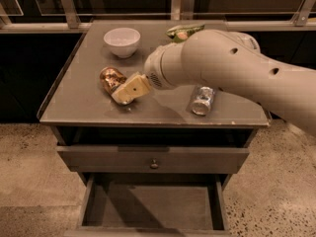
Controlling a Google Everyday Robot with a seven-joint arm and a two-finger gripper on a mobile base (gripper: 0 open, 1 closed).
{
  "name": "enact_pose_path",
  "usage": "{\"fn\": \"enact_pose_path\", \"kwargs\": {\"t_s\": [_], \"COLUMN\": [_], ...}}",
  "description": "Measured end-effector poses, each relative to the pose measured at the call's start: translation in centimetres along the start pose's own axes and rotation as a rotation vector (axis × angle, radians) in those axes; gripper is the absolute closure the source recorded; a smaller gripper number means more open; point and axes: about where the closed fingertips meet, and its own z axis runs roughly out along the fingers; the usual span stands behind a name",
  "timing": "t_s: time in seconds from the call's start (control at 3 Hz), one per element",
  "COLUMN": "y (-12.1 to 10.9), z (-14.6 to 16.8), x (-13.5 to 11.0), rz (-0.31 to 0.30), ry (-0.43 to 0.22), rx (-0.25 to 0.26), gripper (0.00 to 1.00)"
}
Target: Place orange can into middle drawer
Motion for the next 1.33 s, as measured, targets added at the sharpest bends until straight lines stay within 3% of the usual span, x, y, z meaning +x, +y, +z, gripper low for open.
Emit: {"fn": "enact_pose_path", "kwargs": {"t_s": [0.33, 1.0, 1.33], "y": [0.0, 2.4, 3.2], "z": [-0.2, 3.9, 5.5], "x": [0.0, 1.1, 1.6], "rz": [0.017, 0.099, 0.130], "ry": [-0.011, -0.021, -0.025], "rx": [0.020, -0.057, -0.071], "gripper": [0.00, 0.00, 0.00]}}
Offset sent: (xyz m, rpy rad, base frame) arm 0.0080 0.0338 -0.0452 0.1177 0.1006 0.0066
